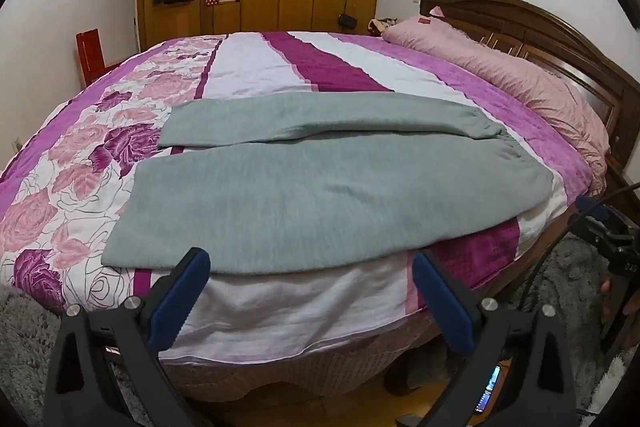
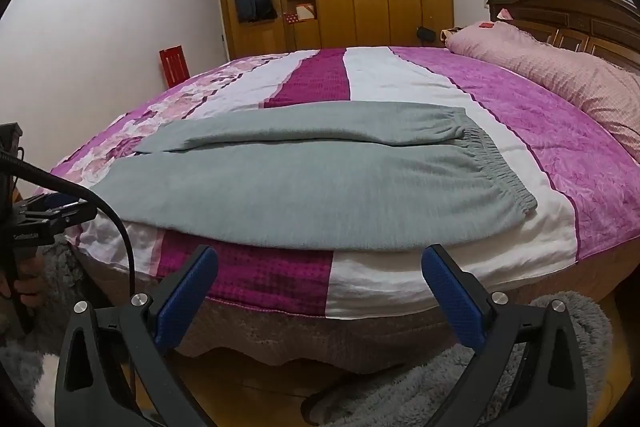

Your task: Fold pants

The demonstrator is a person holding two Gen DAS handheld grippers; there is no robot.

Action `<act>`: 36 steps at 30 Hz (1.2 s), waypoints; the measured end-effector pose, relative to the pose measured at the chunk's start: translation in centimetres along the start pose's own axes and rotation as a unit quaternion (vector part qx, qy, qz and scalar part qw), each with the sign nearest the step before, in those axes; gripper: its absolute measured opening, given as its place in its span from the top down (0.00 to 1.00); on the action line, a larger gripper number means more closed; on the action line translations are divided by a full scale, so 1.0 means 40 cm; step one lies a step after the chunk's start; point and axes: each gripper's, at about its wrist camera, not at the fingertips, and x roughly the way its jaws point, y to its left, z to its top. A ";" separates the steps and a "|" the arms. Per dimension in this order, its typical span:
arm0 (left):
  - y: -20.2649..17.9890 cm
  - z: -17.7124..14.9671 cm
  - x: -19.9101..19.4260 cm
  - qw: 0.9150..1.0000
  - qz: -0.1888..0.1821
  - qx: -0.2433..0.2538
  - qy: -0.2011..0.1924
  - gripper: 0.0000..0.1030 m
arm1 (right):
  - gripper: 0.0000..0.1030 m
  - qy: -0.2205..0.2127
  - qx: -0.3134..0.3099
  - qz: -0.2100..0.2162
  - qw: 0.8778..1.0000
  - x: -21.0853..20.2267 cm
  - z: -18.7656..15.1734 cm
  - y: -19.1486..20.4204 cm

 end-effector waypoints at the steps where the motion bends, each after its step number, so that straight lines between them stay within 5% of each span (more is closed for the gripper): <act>1: 0.002 -0.003 0.001 1.000 -0.002 0.000 -0.002 0.00 | 0.02 0.001 -0.001 -0.001 1.000 0.002 0.001 -0.001; 36: 0.000 -0.007 0.000 1.000 -0.005 0.005 -0.003 0.00 | 0.02 0.002 -0.015 -0.001 1.000 0.004 0.000 0.016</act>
